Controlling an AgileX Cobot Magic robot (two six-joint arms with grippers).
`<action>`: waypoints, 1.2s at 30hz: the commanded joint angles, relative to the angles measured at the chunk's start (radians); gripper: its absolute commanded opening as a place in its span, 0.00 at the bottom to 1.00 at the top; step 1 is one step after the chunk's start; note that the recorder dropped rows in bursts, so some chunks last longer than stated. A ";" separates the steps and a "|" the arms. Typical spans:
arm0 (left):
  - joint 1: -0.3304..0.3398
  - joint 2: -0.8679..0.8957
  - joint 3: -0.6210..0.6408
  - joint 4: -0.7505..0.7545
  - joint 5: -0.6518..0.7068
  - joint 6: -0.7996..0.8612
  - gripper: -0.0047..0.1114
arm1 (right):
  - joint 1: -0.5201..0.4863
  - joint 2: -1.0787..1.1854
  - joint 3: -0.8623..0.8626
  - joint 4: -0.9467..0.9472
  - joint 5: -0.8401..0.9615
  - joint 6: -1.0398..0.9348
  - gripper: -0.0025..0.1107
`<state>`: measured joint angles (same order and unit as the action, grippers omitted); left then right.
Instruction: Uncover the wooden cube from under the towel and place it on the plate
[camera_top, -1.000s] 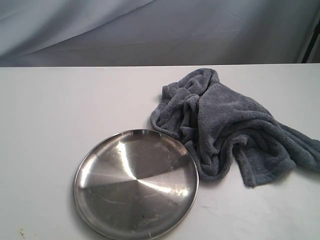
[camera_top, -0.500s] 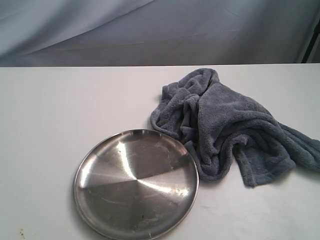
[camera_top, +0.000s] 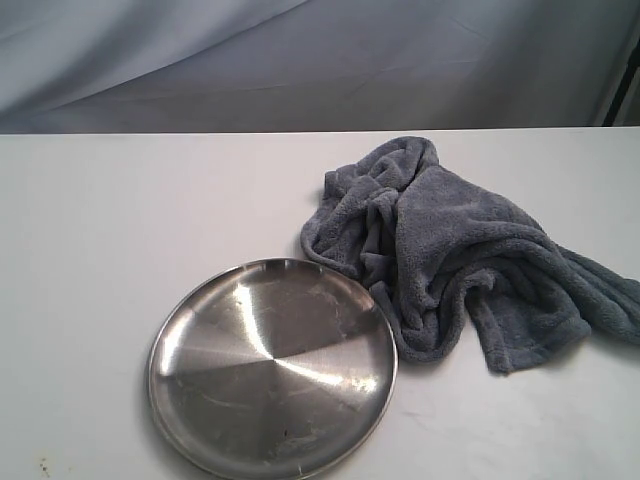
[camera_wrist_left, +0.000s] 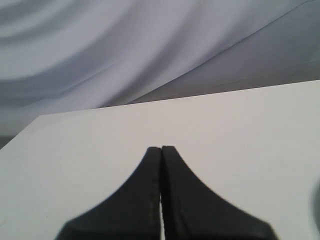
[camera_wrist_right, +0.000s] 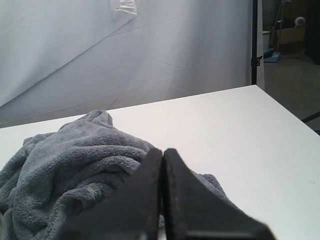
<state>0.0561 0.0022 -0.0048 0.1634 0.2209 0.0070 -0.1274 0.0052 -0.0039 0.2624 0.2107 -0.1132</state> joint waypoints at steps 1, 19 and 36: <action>0.003 -0.002 0.005 0.004 -0.014 0.001 0.04 | 0.001 -0.005 0.004 0.004 -0.001 -0.008 0.02; 0.003 -0.002 0.005 -0.333 -0.177 -0.060 0.04 | 0.001 -0.005 0.004 0.004 -0.001 -0.008 0.02; 0.003 -0.002 -0.116 -0.364 -0.121 -0.123 0.04 | 0.001 -0.005 0.004 0.004 -0.001 -0.008 0.02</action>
<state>0.0561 0.0022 -0.0642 -0.1908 0.1029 -0.1022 -0.1274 0.0052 -0.0039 0.2624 0.2107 -0.1132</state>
